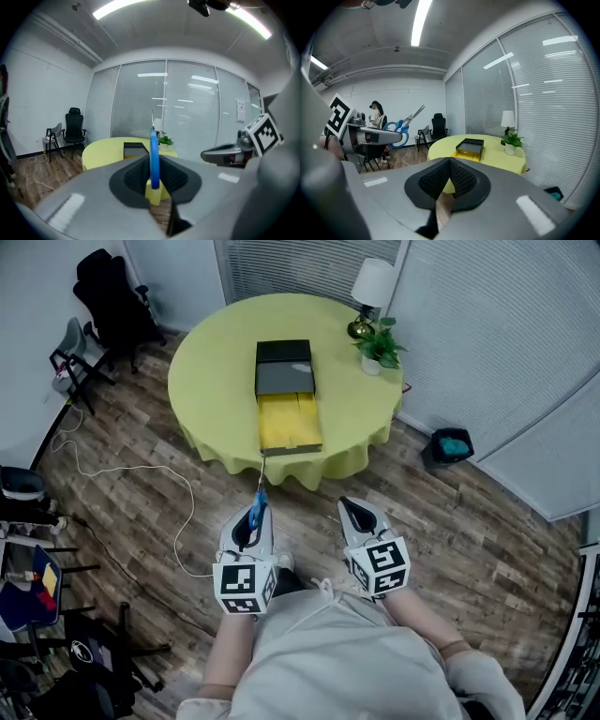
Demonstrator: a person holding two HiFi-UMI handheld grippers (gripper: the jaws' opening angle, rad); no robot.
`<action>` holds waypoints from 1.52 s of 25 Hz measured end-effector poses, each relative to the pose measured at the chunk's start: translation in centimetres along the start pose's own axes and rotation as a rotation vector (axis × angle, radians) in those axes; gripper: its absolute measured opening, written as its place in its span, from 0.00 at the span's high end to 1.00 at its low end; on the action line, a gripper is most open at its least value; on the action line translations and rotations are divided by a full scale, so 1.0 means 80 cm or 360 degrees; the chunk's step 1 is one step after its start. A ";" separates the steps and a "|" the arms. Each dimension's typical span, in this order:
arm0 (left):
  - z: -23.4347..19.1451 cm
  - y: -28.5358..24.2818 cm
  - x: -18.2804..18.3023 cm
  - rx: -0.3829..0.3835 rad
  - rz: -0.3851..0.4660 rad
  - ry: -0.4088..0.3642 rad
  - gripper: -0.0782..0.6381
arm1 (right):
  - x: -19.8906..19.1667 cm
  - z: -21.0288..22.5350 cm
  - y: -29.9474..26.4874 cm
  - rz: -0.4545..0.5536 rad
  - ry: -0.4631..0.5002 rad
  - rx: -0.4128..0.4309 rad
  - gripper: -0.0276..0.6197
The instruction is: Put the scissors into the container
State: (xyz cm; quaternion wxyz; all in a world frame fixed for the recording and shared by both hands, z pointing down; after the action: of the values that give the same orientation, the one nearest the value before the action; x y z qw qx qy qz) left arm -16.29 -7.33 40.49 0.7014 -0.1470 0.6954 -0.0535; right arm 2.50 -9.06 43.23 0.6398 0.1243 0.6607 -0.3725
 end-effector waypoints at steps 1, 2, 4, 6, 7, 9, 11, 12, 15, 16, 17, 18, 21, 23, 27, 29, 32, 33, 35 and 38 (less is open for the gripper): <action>-0.016 -0.015 0.007 -0.0014 0.0003 -0.0008 0.82 | 0.010 0.000 -0.020 0.0012 0.0003 -0.0017 0.96; -0.032 -0.030 0.013 -0.0022 0.0009 -0.0013 0.82 | 0.019 0.001 -0.038 0.0022 0.0000 -0.0034 0.96; -0.061 -0.056 0.024 -0.0028 0.0024 -0.0019 0.82 | 0.033 0.003 -0.072 0.0031 -0.0012 -0.0065 0.96; -0.083 -0.082 0.029 -0.0044 0.0021 -0.0024 0.82 | 0.044 0.006 -0.101 0.0031 -0.0020 -0.0086 0.96; -0.090 -0.095 0.029 -0.0055 0.0010 -0.0025 0.82 | 0.048 0.009 -0.113 0.0032 -0.0020 -0.0094 0.95; -0.099 -0.121 0.025 -0.0077 -0.0023 -0.0017 0.82 | 0.055 0.017 -0.132 0.0027 -0.0017 -0.0102 0.96; -0.102 -0.144 0.022 -0.0101 -0.0057 0.0013 0.82 | 0.058 0.029 -0.149 0.0013 -0.0016 -0.0105 0.96; -0.102 -0.153 0.020 -0.0111 -0.0072 0.0028 0.82 | 0.058 0.036 -0.157 0.0004 -0.0018 -0.0106 0.96; -0.103 -0.178 0.016 -0.0115 -0.0118 0.0037 0.82 | 0.059 0.057 -0.179 -0.0017 -0.0042 -0.0099 0.96; -0.101 -0.187 0.015 -0.0112 -0.0134 0.0035 0.82 | 0.059 0.065 -0.186 -0.0022 -0.0050 -0.0087 0.96; -0.099 -0.196 0.015 -0.0110 -0.0150 0.0031 0.82 | 0.061 0.073 -0.192 -0.0027 -0.0056 -0.0073 0.96; -0.096 -0.204 0.016 -0.0107 -0.0165 0.0026 0.82 | 0.063 0.081 -0.199 -0.0030 -0.0059 -0.0058 0.96; -0.087 -0.232 0.021 -0.0090 -0.0197 0.0013 0.82 | 0.075 0.107 -0.222 -0.0034 -0.0045 -0.0014 0.96; -0.080 -0.254 0.023 -0.0073 -0.0224 -0.0011 0.82 | 0.081 0.126 -0.238 -0.0046 -0.0033 0.0021 0.96; -0.062 -0.294 0.013 -0.0073 -0.0316 -0.0049 0.82 | 0.082 0.161 -0.262 -0.0097 -0.0035 0.0085 0.96; -0.054 -0.316 0.003 -0.0080 -0.0379 -0.0049 0.82 | 0.080 0.177 -0.274 -0.0123 -0.0039 0.0110 0.96; -0.042 -0.348 -0.022 -0.0098 -0.0492 -0.0065 0.82 | 0.072 0.203 -0.288 -0.0149 -0.0053 0.0119 0.96; -0.038 -0.358 -0.030 -0.0105 -0.0525 -0.0069 0.82 | 0.069 0.210 -0.293 -0.0155 -0.0065 0.0121 0.96; -0.032 -0.376 -0.046 -0.0112 -0.0600 -0.0059 0.82 | 0.064 0.224 -0.301 -0.0167 -0.0090 0.0131 0.95; -0.024 -0.408 -0.072 -0.0129 -0.0749 0.0011 0.82 | 0.055 0.245 -0.312 -0.0191 -0.0118 0.0141 0.96</action>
State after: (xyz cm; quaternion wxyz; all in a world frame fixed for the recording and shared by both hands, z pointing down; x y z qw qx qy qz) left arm -14.14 -36.98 55.23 0.6607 -0.3329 0.6460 -0.1882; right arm 0.57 -40.44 49.27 0.6342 0.0988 0.6257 -0.4433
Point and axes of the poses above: the fingertips, and each gripper's own axes: y backward along the fingers, z to its right, x out of its top, the point moved 4 cm from there along y, backward along the fingers, and after that the axes turned 10 degrees about x, right-handed, at the moved point
